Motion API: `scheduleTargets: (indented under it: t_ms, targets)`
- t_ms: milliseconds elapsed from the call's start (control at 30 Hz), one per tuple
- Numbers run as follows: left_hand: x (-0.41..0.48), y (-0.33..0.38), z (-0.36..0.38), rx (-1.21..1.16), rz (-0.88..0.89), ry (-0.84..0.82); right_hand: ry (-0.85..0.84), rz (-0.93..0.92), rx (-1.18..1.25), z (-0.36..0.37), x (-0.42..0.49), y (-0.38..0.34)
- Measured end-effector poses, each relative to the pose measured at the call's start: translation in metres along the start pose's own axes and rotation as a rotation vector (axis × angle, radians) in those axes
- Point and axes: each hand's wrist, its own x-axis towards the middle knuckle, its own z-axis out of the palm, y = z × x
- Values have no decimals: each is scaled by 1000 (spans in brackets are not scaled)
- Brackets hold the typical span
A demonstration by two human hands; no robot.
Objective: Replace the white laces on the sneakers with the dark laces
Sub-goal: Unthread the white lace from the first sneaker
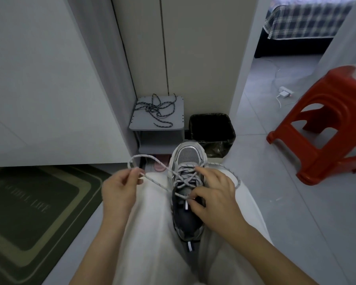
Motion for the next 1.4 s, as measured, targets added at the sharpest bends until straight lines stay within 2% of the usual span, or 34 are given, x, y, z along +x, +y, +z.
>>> scheduleTargets:
  t_ms: [167, 233, 367, 500, 633, 700, 767, 933, 1000, 1067, 1133, 1267, 1400]
  targets:
    - [-26, -12, 25, 99, 45, -349, -25, 0, -25, 5, 0, -2]
    - [-35, -14, 33, 92, 73, -371, -34, -2, -36, 6, -1, -3]
    - [-34, -15, 38, 114, 101, -307, -42, 5, -28, 6, -2, -1]
    - [-23, -9, 30, 185, 115, -145, -14, -10, -28, 6, 0, 3]
    - [2, 5, -8, -14, 4, 107, 2, -8, -29, 7, 0, 6]
    - [17, 8, -28, -8, -52, 129, -1, -7, -35, 8, 0, 7]
    - [21, 10, -37, 124, -88, 11, -15, 2, -23, 9, 1, 7]
    - [2, -4, -38, 627, -224, -441, 2, 18, 74, 4, 1, 7]
    - [-4, -14, -38, 785, -259, -417, 59, 66, 140, -3, -2, 12]
    - [-9, -15, -33, 737, -120, -289, 131, 124, 183, -9, -4, 19]
    - [-14, -11, -23, 673, 89, -248, 172, 180, 227, -12, -4, 28]
    - [-23, -2, 5, 553, 404, -332, 165, 166, 222, -13, 5, 35]
    - [-26, -3, 30, 586, 483, -513, 25, 59, 61, -10, 15, 34]
